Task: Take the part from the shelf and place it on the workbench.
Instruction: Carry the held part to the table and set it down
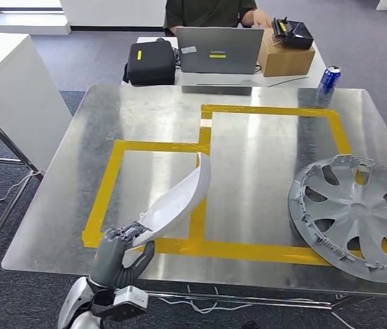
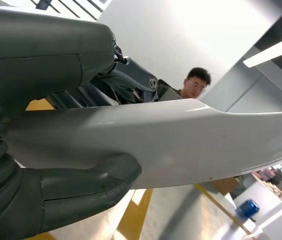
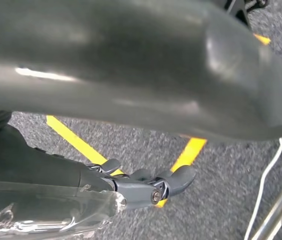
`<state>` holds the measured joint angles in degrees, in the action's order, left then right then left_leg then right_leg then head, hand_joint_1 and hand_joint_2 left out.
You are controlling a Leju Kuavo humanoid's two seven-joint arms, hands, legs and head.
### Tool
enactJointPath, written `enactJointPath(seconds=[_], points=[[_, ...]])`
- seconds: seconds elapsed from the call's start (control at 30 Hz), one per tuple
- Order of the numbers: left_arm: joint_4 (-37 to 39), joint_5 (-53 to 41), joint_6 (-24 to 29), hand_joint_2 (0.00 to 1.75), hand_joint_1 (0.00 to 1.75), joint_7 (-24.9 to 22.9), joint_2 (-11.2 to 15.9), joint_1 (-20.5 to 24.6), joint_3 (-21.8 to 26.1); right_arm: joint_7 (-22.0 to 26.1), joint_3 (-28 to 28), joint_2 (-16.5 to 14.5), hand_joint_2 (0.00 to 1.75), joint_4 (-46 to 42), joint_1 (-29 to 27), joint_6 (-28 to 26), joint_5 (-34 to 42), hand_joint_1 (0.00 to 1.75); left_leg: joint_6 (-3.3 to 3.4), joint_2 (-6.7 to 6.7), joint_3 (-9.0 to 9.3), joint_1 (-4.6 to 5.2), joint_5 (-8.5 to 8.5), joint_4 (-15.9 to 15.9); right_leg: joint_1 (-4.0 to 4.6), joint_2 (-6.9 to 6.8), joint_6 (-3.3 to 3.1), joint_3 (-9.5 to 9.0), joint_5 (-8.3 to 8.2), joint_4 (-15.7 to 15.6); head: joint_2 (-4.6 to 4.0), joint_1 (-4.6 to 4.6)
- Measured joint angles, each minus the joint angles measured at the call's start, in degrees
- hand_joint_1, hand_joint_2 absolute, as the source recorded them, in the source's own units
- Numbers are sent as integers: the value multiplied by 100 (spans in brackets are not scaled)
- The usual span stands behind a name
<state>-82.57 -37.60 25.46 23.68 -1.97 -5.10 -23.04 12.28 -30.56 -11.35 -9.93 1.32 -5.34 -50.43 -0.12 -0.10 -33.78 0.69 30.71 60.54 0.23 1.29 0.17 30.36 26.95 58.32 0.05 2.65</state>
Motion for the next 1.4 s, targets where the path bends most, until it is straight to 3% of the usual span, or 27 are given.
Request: enactJointPath(seconds=[0.03,0.13,0.2,0.23,0.3,0.33,0.37,0.4,0.47,0.5,0.57,0.7,0.77,0.9,1.03,1.17,1.23,1.3,1.37,1.4], points=[[77,-33,-40,175,175,-20,-68,87,98,-15,-2,-8,0,1,10,15,-27,0,29,-17,-17,21,-201,-173,15,12,21,1,41,8,-1,-4],[348,-385,-59,175,175,-150,-242,419,283,-51,-1,-20,0,0,36,78,-159,0,23,-56,-29,2,-450,-292,55,29,106,14,162,51,0,-3],[600,-730,-8,175,175,-303,-347,724,326,-70,7,-18,0,-2,46,115,-254,0,43,-52,15,-47,-617,-336,63,-2,176,86,305,285,1,-44],[736,-902,31,175,175,-395,-394,870,342,-76,12,-17,0,-3,56,130,-293,0,59,-48,40,-65,-639,-347,53,-28,213,230,439,573,1,-72],[1002,-1203,115,175,175,-579,-451,1116,368,-90,29,-17,0,-3,69,159,-361,0,88,-43,72,-68,-592,-346,22,-73,272,694,721,1309,0,-121],[1122,-1338,152,175,175,-666,-471,1218,375,-102,39,-17,0,-3,67,170,-387,0,94,-46,89,-67,-563,-345,13,-82,289,902,765,1577,-1,-121],[1240,-1481,200,175,175,-763,-487,1305,377,-119,49,-16,0,-3,64,180,-414,0,94,-52,114,-67,-531,-345,9,-85,297,1027,691,1661,-1,-123],[1354,-1631,261,175,175,-869,-503,1390,379,-137,57,-15,0,-3,65,187,-438,0,89,-60,154,-67,-493,-344,7,-85,296,1047,494,1528,0,-122],[1625,-2032,468,175,175,-1147,-537,1607,380,-176,66,-11,0,-3,79,206,-494,0,62,-70,258,-65,-403,-345,7,-88,280,843,-76,811,0,-122],[1797,-2292,615,175,175,-1319,-553,1757,381,-202,74,-10,0,-3,86,221,-524,0,41,-76,296,-55,-363,-338,10,-89,262,710,-276,454,0,-124],[2173,-2892,911,175,175,-1710,-573,2075,385,-261,99,-10,0,-2,110,251,-584,0,9,-84,317,-31,-326,-334,12,-85,229,579,-402,118,1,-110],[2854,-3790,1181,175,0,-2282,-581,2512,387,-319,140,-10,0,-1,139,274,-664,0,65,-82,338,-15,-351,-377,4,-50,214,564,-387,60,2,-78],[3106,-3954,1221,175,0,-2409,-584,2647,388,-326,158,-10,0,-1,150,276,-678,0,65,-80,372,-16,-339,-437,5,-39,188,562,-364,56,1,-78],[3444,-3963,1272,0,0,-2522,-589,2759,446,-339,166,-9,0,-1,150,276,-690,0,13,-79,403,-18,-325,-495,10,-37,150,558,-342,56,-1,-79],[3624,-3694,1333,0,0,-2371,-576,2742,603,-346,166,-8,0,-1,137,276,-699,0,-31,-78,408,-19,-323,-502,5,-40,139,543,-345,44,-1,-81],[3597,-3292,1438,0,0,-2042,-565,2608,786,-342,164,-5,0,-4,122,267,-690,0,70,-66,531,-48,-416,-699,5,-50,215,519,-340,25,1,-84],[3573,-3210,1461,0,0,-1977,-566,2555,849,-338,164,-4,0,-5,115,266,-685,0,65,-51,624,-104,-473,-801,-5,-66,267,716,-114,474,1,-114],[3515,-3043,1469,0,0,-1846,-566,2455,920,-335,164,-3,0,-5,104,258,-676,0,48,-44,658,-134,-473,-805,-58,-74,347,1074,185,1202,0,-132],[3352,-2749,1469,0,0,-1599,-564,2277,1016,-324,163,4,0,-5,83,243,-659,0,-5,-45,685,-175,-435,-784,-123,-82,432,1239,160,1454,0,-131],[3220,-2568,1470,0,0,-1447,-562,2169,1076,-310,163,9,0,-5,73,234,-644,0,-48,-49,700,-208,-401,-758,-155,-86,477,1167,-10,1262,0,-132]])
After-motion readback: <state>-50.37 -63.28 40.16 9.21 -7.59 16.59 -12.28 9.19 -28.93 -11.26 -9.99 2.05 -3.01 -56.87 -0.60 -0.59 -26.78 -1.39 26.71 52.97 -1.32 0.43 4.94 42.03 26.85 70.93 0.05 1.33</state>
